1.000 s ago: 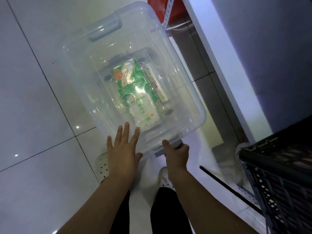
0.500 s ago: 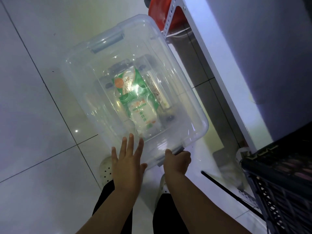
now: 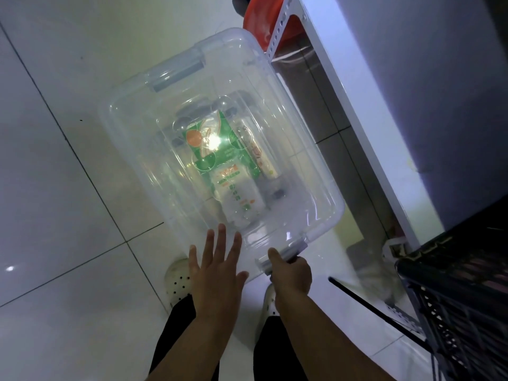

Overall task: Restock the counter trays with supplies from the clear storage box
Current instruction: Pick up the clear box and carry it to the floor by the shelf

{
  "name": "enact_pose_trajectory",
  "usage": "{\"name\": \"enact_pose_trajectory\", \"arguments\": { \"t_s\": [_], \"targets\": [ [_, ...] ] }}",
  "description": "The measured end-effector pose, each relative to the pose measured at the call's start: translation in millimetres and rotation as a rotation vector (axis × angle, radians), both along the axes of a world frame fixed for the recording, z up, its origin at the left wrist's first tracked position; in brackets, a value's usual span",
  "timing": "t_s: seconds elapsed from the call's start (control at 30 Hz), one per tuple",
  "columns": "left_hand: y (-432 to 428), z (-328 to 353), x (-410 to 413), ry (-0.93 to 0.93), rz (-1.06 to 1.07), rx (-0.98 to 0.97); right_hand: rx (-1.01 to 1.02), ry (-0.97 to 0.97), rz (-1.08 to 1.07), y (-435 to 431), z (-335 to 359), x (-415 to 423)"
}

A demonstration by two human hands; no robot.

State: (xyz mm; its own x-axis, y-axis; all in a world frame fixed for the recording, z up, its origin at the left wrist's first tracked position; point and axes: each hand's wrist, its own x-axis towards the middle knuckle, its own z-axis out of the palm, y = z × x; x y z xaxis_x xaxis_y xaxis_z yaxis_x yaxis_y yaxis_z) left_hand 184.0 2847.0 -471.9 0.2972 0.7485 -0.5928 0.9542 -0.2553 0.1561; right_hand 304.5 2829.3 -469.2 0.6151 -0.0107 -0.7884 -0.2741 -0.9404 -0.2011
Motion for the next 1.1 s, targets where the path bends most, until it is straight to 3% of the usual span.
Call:
{"name": "enact_pose_trajectory", "arguments": {
  "t_s": [0.2,0.37,0.47,0.57,0.77,0.87,0.93,1.1],
  "targets": [
    [1.2,0.6,-2.8,-0.095,0.005,0.095,-0.059,-0.018,-0.193,14.4,-2.5,-3.2],
    [14.9,9.9,-8.8,-0.105,-0.036,0.085,-0.032,-0.094,0.021,9.0,16.8,3.3],
    [51.2,13.3,-24.0,-0.179,-0.005,0.138,-0.038,-0.373,0.264,28.7,26.3,11.8],
    [118.8,11.8,-38.3,-0.214,0.079,0.272,0.134,-0.597,0.534,73.2,26.9,17.3],
    [292.0,-10.2,-41.2,-0.182,0.184,0.344,0.511,-0.64,1.324,194.4,-4.3,13.6],
    [351.6,-21.3,-38.7,-0.163,0.182,0.258,0.482,-0.635,1.559,235.6,-23.5,13.8],
    [377.0,-28.7,-35.8,-0.206,0.168,0.152,0.459,-0.653,1.601,242.7,-36.8,15.9],
    [422.8,-37.0,-26.2,-0.358,0.458,-0.447,0.505,-0.723,1.586,240.0,-55.7,18.4]
  ]
}}
